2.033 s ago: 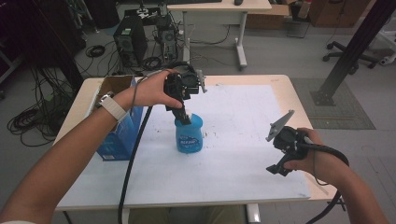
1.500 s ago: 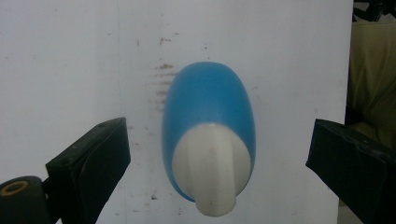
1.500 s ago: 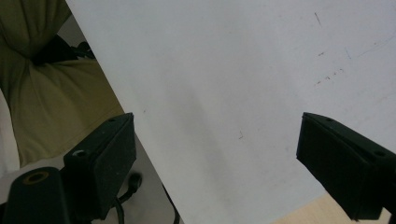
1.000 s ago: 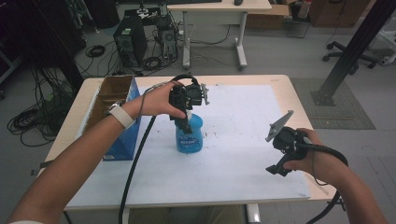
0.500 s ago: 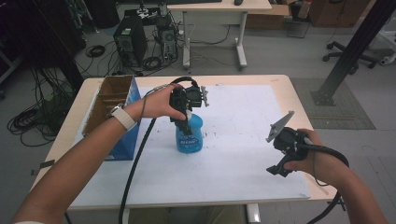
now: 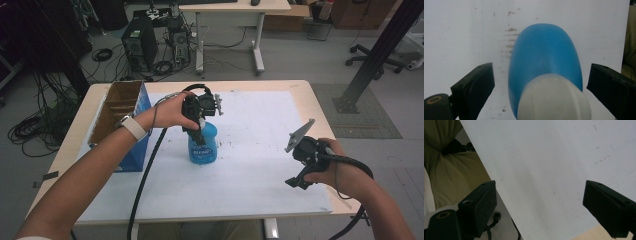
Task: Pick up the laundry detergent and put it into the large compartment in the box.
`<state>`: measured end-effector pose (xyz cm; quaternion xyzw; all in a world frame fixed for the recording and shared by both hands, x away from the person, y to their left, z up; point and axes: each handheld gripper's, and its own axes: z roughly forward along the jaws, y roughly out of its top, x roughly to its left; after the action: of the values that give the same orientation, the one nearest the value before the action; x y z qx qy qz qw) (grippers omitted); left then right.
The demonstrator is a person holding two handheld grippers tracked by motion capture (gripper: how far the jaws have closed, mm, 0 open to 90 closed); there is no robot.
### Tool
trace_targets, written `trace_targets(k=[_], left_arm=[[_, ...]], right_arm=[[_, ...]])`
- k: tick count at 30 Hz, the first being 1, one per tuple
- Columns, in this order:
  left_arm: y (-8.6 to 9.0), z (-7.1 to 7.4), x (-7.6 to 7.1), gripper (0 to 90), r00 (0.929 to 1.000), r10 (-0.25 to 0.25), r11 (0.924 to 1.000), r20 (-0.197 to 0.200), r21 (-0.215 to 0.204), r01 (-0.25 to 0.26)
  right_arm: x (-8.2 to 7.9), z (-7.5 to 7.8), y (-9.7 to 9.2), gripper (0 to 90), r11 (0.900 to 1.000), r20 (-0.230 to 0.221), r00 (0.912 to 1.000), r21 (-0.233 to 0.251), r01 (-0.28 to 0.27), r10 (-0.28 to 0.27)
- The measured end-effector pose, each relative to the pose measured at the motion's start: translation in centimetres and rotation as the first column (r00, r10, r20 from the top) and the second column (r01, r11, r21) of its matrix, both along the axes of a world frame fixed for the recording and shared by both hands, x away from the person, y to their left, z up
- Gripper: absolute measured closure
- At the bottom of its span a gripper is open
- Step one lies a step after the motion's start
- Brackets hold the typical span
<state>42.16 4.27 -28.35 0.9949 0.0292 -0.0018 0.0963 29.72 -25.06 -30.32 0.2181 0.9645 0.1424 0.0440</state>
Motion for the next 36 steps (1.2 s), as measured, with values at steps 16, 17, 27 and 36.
trace_targets(k=[16, 17, 27, 36], left_arm=[[-0.21, -0.30, 0.06, 18.4, 0.9999, -0.014, 0.9999, -0.003, -0.003, 0.014], [-0.21, -0.30, 0.08, 18.4, 0.9998, -0.017, 0.9998, -0.003, -0.002, 0.017], [-0.17, -0.39, 0.17, 28.3, 0.9997, -0.017, 0.9998, -0.015, -0.010, 0.017], [-0.02, -0.36, 0.23, 36.7, 0.9996, -0.018, 0.9998, -0.023, -0.012, 0.018]], right_arm=[[-0.04, 0.02, -0.08, 12.3, 1.0000, 0.000, 1.0000, 0.000, 0.002, -0.002], [-0.04, 0.02, -0.07, 12.3, 1.0000, 0.001, 1.0000, 0.002, 0.002, -0.002], [-0.11, -0.03, -0.24, 12.3, 1.0000, -0.002, 1.0000, 0.003, 0.006, -0.006], [-0.17, -0.10, -0.32, 12.3, 1.0000, -0.002, 1.0000, 0.004, 0.008, -0.008]])
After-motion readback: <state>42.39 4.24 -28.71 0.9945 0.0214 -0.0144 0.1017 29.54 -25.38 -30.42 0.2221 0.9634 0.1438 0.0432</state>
